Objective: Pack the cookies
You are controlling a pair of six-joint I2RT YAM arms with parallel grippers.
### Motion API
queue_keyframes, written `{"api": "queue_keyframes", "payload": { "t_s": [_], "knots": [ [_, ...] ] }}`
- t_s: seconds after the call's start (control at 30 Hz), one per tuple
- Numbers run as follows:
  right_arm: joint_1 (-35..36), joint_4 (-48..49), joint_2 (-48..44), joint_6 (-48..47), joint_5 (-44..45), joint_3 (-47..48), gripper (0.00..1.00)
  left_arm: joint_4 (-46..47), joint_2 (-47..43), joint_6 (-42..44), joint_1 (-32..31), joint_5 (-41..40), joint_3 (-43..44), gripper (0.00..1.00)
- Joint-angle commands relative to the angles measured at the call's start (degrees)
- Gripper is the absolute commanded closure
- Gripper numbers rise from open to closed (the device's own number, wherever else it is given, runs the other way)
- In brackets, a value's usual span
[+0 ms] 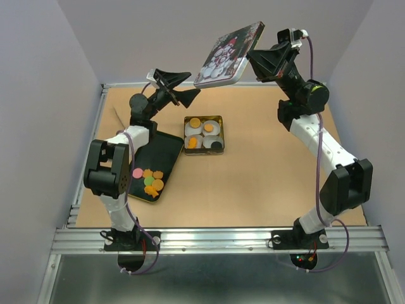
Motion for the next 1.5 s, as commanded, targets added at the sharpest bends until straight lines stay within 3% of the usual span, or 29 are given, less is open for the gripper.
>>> {"api": "queue_keyframes", "payload": {
  "t_s": [0.0, 0.27, 0.57, 0.77, 0.9, 0.93, 1.3, 1.37, 1.4, 1.47],
  "knots": [
    [-0.38, 7.9, 2.2, 6.3, 0.73, 2.59, 0.99, 37.42, 0.24, -2.55, 0.47, -1.96, 5.28, 0.05],
    [-0.38, 12.22, 5.01, 8.15, -0.68, 0.83, 1.0, 35.4, 0.95, -3.61, 0.3, -1.79, 12.31, 0.05],
    [-0.03, 15.91, 8.71, 9.9, -1.73, 1.79, 1.0, 33.64, 1.83, -2.64, -1.72, -0.03, 13.38, 0.06],
    [0.41, 19.08, 11.08, 12.27, -1.73, 3.02, 0.99, 32.94, 3.05, -2.81, -3.57, 0.67, 16.18, 0.13],
    [0.41, 21.62, 11.08, 12.98, -1.64, 0.84, 1.0, 33.99, 3.76, -3.87, -3.83, 0.67, 17.68, 0.23],
    [0.41, 21.89, 10.91, 13.07, -1.38, 0.05, 0.99, 34.17, 3.85, -4.05, -3.83, 0.67, 17.6, 0.33],
    [0.41, 24.18, 7.66, 12.89, -2.17, -7.43, 1.0, 36.28, 1.92, -5.1, -3.74, -0.73, 14.35, 0.79],
    [0.41, 24.09, 6.87, 12.81, -2.61, -9.45, 0.87, 36.28, 1.48, -4.93, -3.57, -1.08, 14.08, 0.83],
    [0.41, 24.09, 6.51, 12.55, -3.04, -10.24, 0.66, 36.19, 1.21, -4.84, -3.57, -1.17, 13.91, 0.85],
    [0.41, 24.0, 5.81, 12.37, -3.49, -12.52, 0.5, 35.93, 0.42, -4.66, -2.96, -1.26, 13.64, 0.88]
  ]
}}
